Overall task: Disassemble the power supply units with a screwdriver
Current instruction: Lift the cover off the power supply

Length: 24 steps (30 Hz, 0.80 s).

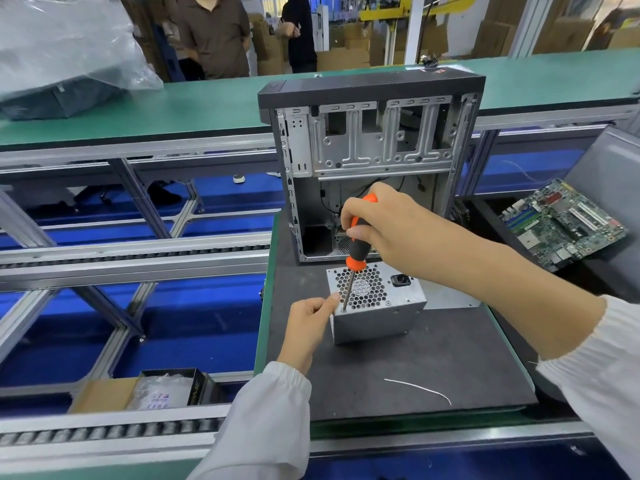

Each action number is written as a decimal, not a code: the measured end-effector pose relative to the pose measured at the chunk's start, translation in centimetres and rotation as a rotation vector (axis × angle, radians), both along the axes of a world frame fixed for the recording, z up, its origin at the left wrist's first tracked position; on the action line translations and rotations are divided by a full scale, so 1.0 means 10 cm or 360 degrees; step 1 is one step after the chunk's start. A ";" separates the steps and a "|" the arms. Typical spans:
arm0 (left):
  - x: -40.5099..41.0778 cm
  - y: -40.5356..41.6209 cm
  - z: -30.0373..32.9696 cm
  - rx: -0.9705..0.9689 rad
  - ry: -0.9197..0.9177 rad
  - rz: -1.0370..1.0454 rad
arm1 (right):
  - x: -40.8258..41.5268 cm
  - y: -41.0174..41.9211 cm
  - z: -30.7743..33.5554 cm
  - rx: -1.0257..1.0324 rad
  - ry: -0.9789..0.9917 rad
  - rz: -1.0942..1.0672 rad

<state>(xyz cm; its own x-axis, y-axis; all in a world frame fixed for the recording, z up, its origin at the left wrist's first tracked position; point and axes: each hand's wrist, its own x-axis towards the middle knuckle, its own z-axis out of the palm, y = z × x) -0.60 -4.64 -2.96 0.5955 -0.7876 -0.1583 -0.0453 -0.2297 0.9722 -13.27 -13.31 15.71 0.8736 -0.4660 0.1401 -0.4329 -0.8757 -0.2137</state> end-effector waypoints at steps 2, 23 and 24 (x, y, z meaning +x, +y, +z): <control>0.00 0.00 -0.01 0.0001 0.0011 -0.0008 | 0.00 -0.01 -0.01 0.0002 0.0000 -0.0011; 0.01 0.01 -0.04 -0.0023 0.0076 -0.0017 | 0.29 0.09 0.05 -0.0191 -0.0187 0.0078; 0.01 0.01 -0.05 -0.0028 0.0067 -0.0016 | 0.27 0.07 0.08 -0.0109 -0.0161 0.0122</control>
<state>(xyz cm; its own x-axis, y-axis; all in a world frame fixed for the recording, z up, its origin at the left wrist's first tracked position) -0.51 -4.56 -3.42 0.5805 -0.7965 -0.1692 -0.0063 -0.2121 0.9772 -10.59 -12.57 16.47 0.8862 -0.3846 0.2585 -0.3431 -0.9195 -0.1917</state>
